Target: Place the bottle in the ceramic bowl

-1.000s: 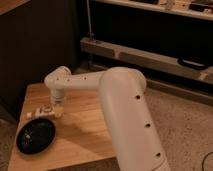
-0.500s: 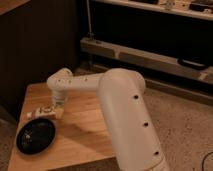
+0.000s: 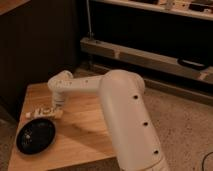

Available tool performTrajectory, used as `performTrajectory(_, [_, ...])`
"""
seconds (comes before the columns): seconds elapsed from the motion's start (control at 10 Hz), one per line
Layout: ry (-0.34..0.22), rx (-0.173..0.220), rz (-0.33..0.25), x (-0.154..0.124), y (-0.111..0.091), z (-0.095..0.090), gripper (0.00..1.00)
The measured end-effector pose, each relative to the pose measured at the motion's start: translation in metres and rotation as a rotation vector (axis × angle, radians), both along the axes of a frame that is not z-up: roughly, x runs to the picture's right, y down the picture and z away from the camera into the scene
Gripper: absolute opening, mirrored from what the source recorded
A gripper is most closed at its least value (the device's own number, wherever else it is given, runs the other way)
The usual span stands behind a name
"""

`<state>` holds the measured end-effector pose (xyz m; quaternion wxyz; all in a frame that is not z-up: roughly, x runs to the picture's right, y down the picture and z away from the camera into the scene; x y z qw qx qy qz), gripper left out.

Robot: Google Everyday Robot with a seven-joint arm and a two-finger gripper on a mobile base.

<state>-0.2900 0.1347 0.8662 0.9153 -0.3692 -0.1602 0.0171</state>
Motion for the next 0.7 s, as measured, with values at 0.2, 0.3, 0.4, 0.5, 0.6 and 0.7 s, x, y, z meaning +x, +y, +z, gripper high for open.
performTrajectory(0.2, [0.017,-0.009,0.026,0.006,0.001,-0.003,0.00])
performTrajectory(0.3, [0.040,-0.004,0.043,0.014,-0.005,-0.007,0.00])
performTrajectory(0.4, [0.061,0.010,0.065,0.023,-0.018,-0.013,0.00])
performTrajectory(0.5, [0.086,0.031,0.085,0.034,-0.035,-0.020,0.00])
performTrajectory(0.6, [0.103,0.049,0.096,0.041,-0.047,-0.025,0.00])
performTrajectory(0.7, [0.118,0.066,0.105,0.048,-0.056,-0.030,0.00])
